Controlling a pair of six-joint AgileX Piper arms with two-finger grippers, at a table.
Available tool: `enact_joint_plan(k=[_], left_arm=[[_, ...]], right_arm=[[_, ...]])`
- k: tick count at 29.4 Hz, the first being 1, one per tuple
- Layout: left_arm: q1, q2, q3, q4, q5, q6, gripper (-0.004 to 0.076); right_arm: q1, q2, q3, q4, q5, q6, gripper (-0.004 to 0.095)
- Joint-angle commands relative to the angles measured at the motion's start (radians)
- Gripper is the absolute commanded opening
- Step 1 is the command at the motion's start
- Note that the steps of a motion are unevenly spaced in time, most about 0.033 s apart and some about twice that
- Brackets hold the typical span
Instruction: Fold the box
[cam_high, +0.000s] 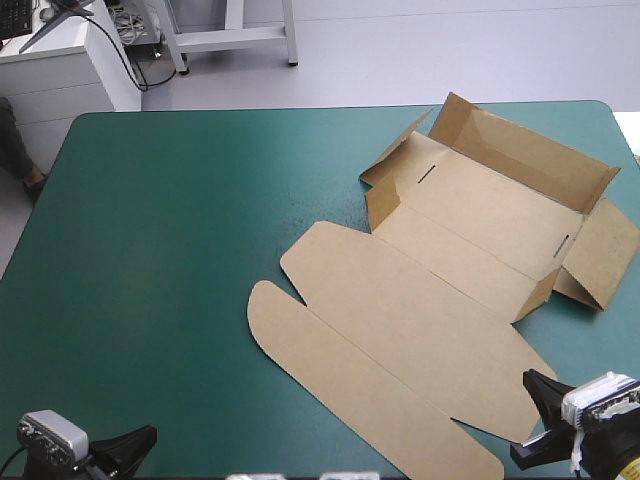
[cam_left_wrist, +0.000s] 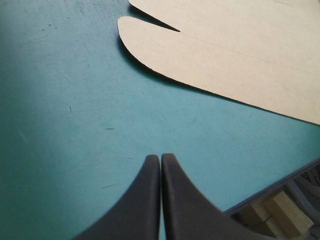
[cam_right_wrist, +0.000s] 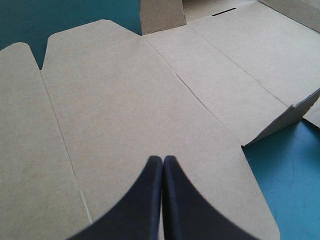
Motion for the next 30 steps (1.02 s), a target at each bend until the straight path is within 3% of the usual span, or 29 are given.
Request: enact_joint_plan(k=[1, 7, 20, 24, 27, 30], left_arm=[[-0.005, -0.002, -0.024, -0.02, -0.078, -0.011, -0.0008], [-0.005, -0.002, -0.024, -0.018, -0.161, 0.019, -0.0008], [-0.005, -0.002, -0.024, -0.013, -0.172, 0.076, -0.0008], [-0.005, -0.002, -0.024, -0.013, -0.172, 0.076, -0.0008], [-0.005, -0.002, -0.024, -0.013, -0.172, 0.076, -0.0008], [-0.005, -0.002, -0.024, -0.013, -0.172, 0.076, -0.0008]], right_arm=[[0.0, 0.012, -0.025, 0.0, -0.07, -0.004, -0.0019], [0.0, 0.012, -0.025, 0.0, -0.07, -0.004, -0.0019], [0.0, 0.012, -0.025, 0.0, -0.072, -0.023, 0.001], [0.0, 0.012, -0.025, 0.0, -0.07, -0.043, 0.0182], [0.0, 0.012, -0.025, -0.007, -0.072, -0.043, 0.0437], [0.0, 0.012, -0.025, -0.007, -0.072, -0.043, 0.0626]])
